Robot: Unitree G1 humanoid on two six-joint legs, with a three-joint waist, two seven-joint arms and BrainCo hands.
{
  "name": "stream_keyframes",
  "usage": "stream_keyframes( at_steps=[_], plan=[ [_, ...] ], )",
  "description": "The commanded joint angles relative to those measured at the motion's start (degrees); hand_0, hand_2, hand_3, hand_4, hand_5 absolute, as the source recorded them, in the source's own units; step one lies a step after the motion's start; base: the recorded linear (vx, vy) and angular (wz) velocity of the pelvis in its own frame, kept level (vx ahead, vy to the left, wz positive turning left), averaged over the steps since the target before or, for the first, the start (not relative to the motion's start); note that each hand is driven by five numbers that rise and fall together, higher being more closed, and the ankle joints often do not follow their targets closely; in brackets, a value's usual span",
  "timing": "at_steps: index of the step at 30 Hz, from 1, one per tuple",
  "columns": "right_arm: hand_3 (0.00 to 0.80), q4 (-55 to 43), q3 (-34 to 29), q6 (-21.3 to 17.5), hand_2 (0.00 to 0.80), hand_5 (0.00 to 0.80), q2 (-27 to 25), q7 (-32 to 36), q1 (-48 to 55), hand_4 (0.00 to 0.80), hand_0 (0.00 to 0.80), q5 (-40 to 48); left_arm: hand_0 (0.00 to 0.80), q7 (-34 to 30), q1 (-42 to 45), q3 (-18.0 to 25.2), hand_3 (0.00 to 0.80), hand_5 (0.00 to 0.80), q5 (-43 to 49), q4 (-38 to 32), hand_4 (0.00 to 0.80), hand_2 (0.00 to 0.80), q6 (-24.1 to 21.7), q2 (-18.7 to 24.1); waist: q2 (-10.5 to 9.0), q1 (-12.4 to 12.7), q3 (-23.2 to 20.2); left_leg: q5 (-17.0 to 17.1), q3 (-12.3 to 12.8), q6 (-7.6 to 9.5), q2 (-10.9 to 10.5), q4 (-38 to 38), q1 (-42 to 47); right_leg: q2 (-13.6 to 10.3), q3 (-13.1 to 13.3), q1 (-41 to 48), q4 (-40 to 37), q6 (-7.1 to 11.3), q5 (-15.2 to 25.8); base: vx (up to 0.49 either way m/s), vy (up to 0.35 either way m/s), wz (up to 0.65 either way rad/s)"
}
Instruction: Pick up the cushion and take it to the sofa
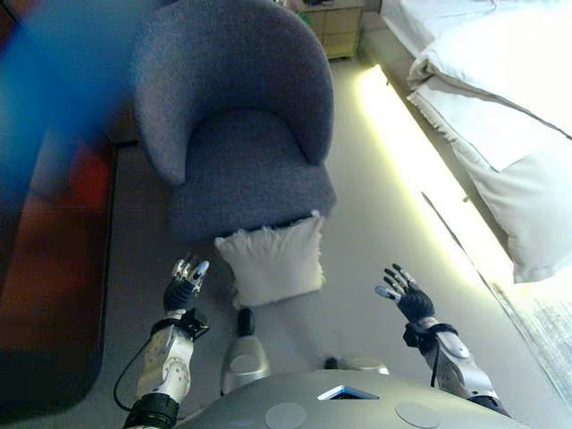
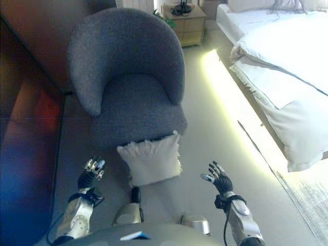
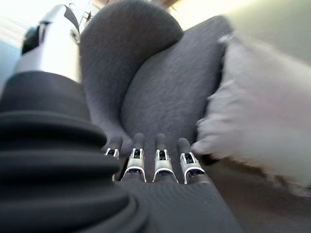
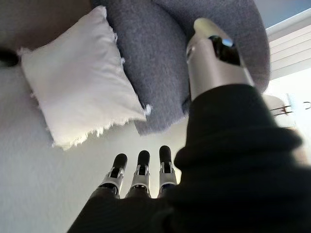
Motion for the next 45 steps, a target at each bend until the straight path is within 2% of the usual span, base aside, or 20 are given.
stream_keyframes(
  at_steps=[1, 2, 4, 5, 7, 9, 10, 13, 16, 17, 21, 28, 34, 37, 38, 40, 43, 45],
  plan=[
    [0.000, -2.8, -0.8, -1.7, 0.000, 0.000, 0.2, -2.3, -5.6, 0.000, 0.000, 0.7, 0.000, -1.8, 0.0, 0.5, 0.000, 0.000, -1.3, -4.7, 0.000, 0.000, -2.8, 2.4, 0.64, 2.8, -0.5, -1.2, -2.5, 0.13, 2.5, -0.1, -2.9, -0.7, -0.5, 1.6, 5.4, 1.75, 7.3, 0.251, 0.239, 0.24],
    [0.000, -3.1, -0.5, -1.9, 0.000, 0.000, 0.5, -2.6, -6.1, 0.000, 0.000, 0.6, 0.000, -2.2, -0.1, 0.2, 0.000, 0.000, -0.9, -4.7, 0.000, 0.000, -2.8, 2.6, 0.27, 3.2, -0.5, -2.1, -2.7, 0.97, 1.4, 0.9, -3.0, -2.0, -1.0, 1.3, 6.8, 2.45, 9.0, 0.204, 0.202, 0.28],
    [0.000, -3.5, 0.0, -2.5, 0.000, 0.000, 1.3, -3.6, -6.9, 0.000, 0.000, -0.1, 0.000, -2.5, -0.4, -0.3, 0.000, 0.000, -0.4, -4.9, 0.000, 0.000, -2.4, 3.1, -0.25, 4.0, -0.8, -3.7, -1.9, 2.83, -0.7, 2.2, -2.6, -6.0, -2.5, -0.5, 12.6, 2.88, 15.7, 0.212, 0.273, 0.11],
    [0.000, -3.9, 0.1, -3.2, 0.000, 0.000, 2.2, -4.4, -7.3, 0.000, 0.000, 0.2, 0.000, -2.7, -1.0, -0.6, 0.000, 0.000, 0.2, -5.0, 0.000, 0.000, -2.2, 3.3, 0.61, 4.2, -0.8, -4.8, -0.9, 4.24, -1.5, 2.4, -1.2, -9.0, -3.7, -3.8, 21.2, 2.43, 20.1, 0.264, 0.385, -0.06],
    [0.000, -4.2, 0.0, -4.0, 0.000, 0.000, 3.1, -5.5, -7.0, 0.000, 0.000, 0.3, 0.000, -2.8, -1.5, -0.8, 0.000, 0.000, 1.0, -5.4, 0.000, 0.000, -1.5, 3.7, 1.28, 3.9, -0.7, -6.4, -0.2, 5.43, -2.7, 3.0, 0.5, -10.5, -3.6, -7.7, 28.1, 1.83, 21.9, 0.231, 0.343, -0.01],
    [0.000, -3.6, 0.1, -5.0, 0.000, 0.000, 3.7, -5.5, -6.3, 0.000, 0.000, 0.6, 0.000, -2.4, -1.9, -1.3, 0.000, 0.000, 1.6, -6.0, 0.000, 0.000, -0.8, 4.3, 1.65, 3.3, -0.4, -7.7, 0.0, 6.10, -4.1, 2.9, 3.1, -11.5, -4.0, -11.7, 31.2, 1.37, 22.8, 0.202, 0.241, 0.15],
    [0.000, -3.3, 0.1, -5.3, 0.000, 0.000, 3.7, -5.5, -6.1, 0.000, 0.000, 0.5, 0.000, -2.5, -2.0, -1.5, 0.000, 0.000, 1.9, -6.1, 0.000, 0.000, -0.7, 4.6, 1.76, 3.0, -0.2, -7.9, -0.2, 6.11, -4.5, 2.6, 4.1, -11.1, -4.4, -12.8, 30.1, 1.24, 22.9, 0.228, 0.158, 0.13],
    [0.000, -3.8, 0.0, -5.0, 0.000, 0.000, 3.7, -5.0, -5.0, 0.000, 0.000, 0.7, 0.000, -2.6, -1.5, -1.9, 0.000, 0.000, 1.6, -5.9, 0.000, 0.000, -1.2, 5.3, 1.99, 1.6, 0.1, -8.5, -0.4, 5.38, -4.2, 1.8, 6.7, -8.3, -5.7, -14.9, 21.5, 1.16, 21.5, 0.180, 0.009, 0.06],
    [0.000, -4.1, 0.1, -4.1, 0.000, 0.000, 3.3, -4.4, -4.5, 0.000, 0.000, 1.9, 0.000, -2.6, -1.0, -1.8, 0.000, 0.000, 1.4, -6.0, 0.000, 0.000, -1.5, 6.1, 0.80, 0.4, 0.8, -10.3, 0.7, 5.04, -4.3, 1.5, 8.8, -6.3, -6.0, -16.1, 13.6, 2.86, 23.1, 0.123, -0.065, 0.08],
    [0.000, -3.7, 0.1, -3.9, 0.000, 0.000, 3.2, -3.8, -4.7, 0.000, 0.000, 2.6, 0.000, -2.9, -0.8, -1.8, 0.000, 0.000, 1.1, -6.3, 0.000, 0.000, -1.8, 6.5, 0.20, 0.2, 1.0, -11.2, 1.1, 5.01, -4.2, 1.7, 9.3, -5.9, -6.0, -16.6, 11.7, 3.49, 23.7, 0.073, -0.060, 0.02],
    [0.000, -2.4, -0.5, -3.5, 0.000, 0.000, 3.5, -3.1, -5.6, 0.000, 0.000, 4.1, 0.000, -2.8, 0.2, -1.7, 0.000, 0.000, 1.6, -7.8, 0.000, 0.000, -1.6, 6.6, -0.96, 1.0, 1.0, -12.3, 0.9, 5.03, -4.3, 3.0, 9.1, -5.8, -5.6, -15.0, 9.5, 4.15, 24.2, 0.068, -0.044, 0.14],
    [0.000, -2.5, -0.7, -3.8, 0.000, 0.000, 3.9, -4.0, -5.9, 0.000, 0.000, 4.6, 0.000, -3.0, 1.4, -1.3, 0.000, 0.000, 2.3, -7.9, 0.000, 0.000, -1.5, 6.1, -1.92, 2.1, 0.3, -13.8, 1.5, 5.34, -4.4, 5.3, 8.6, -6.4, -7.2, -12.4, 8.3, 3.77, 23.1, 0.071, -0.023, -0.17],
    [0.000, -1.9, -0.2, -2.7, 0.000, 0.000, 3.6, -4.3, -6.0, 0.000, 0.000, 2.8, 0.000, -2.7, 0.7, -1.9, 0.000, 0.000, 3.5, -6.2, 0.000, 0.000, -1.0, 6.4, -1.95, 1.4, 0.3, -14.4, 3.9, 4.94, -3.5, 5.4, 9.8, -7.0, -9.4, -12.8, 7.5, 4.01, 22.7, 0.110, -0.067, -0.03],
    [0.000, -1.0, 0.8, -2.1, 0.000, 0.000, 2.9, -3.4, -6.6, 0.000, 0.000, 1.2, 0.000, -2.9, -0.2, -3.3, 0.000, 0.000, 3.7, -4.2, 0.000, 0.000, -1.8, 6.4, -2.15, 0.6, 1.0, -15.8, 5.3, 4.41, -2.6, 7.6, 9.9, -6.9, -10.2, -15.1, 6.3, 3.96, 21.6, 0.139, -0.138, -0.12],
    [0.000, 0.0, 0.9, -2.2, 0.000, 0.000, 2.8, -3.0, -7.3, 0.000, 0.000, 0.7, 0.000, -2.9, -1.2, -3.8, 0.000, 0.000, 3.9, -3.3, 0.000, 0.000, -1.9, 6.4, -2.05, 0.4, 1.5, -16.6, 5.1, 4.46, -2.1, 9.7, 9.0, -6.6, -9.8, -15.7, 6.3, 3.59, 19.3, 0.107, -0.129, -0.20],
    [0.000, 1.4, 1.3, -1.6, 0.000, 0.000, 2.4, -3.3, -8.9, 0.000, 0.000, -0.6, 0.000, -2.6, -3.5, -4.9, 0.000, 0.000, 4.4, -1.2, 0.000, 0.000, -1.5, 5.8, -1.88, 0.3, 2.8, -18.0, 3.9, 4.34, -1.7, 14.5, 5.8, -6.9, -9.0, -17.1, 8.2, 2.90, 17.6, 0.068, -0.130, -0.09],
    [0.000, 4.3, 2.7, -3.9, 0.000, 0.000, 1.2, -5.3, -12.9, 0.000, 0.000, -2.7, 0.000, -2.0, -8.7, -7.4, 0.000, 0.000, 4.6, 1.5, 0.000, 0.000, -1.8, 5.8, -0.97, 0.7, 6.1, -18.9, 1.2, 3.78, -0.9, 22.1, -3.1, -7.3, -7.4, -23.9, 14.6, 1.71, 15.2, -0.160, -0.105, 0.13],
    [0.000, 7.8, 4.1, -5.8, 0.000, 0.000, -0.3, -6.3, -18.8, 0.000, 0.000, -1.8, 0.000, -1.2, -13.8, -9.3, 0.000, 0.000, 4.2, 4.2, 0.000, 0.000, -3.3, 5.2, -0.10, 1.2, 9.3, -19.2, 0.2, 3.26, -0.5, 26.1, -9.1, -7.3, -7.3, -29.3, 18.2, 1.10, 12.9, -0.303, -0.089, 0.25]
  ],
)
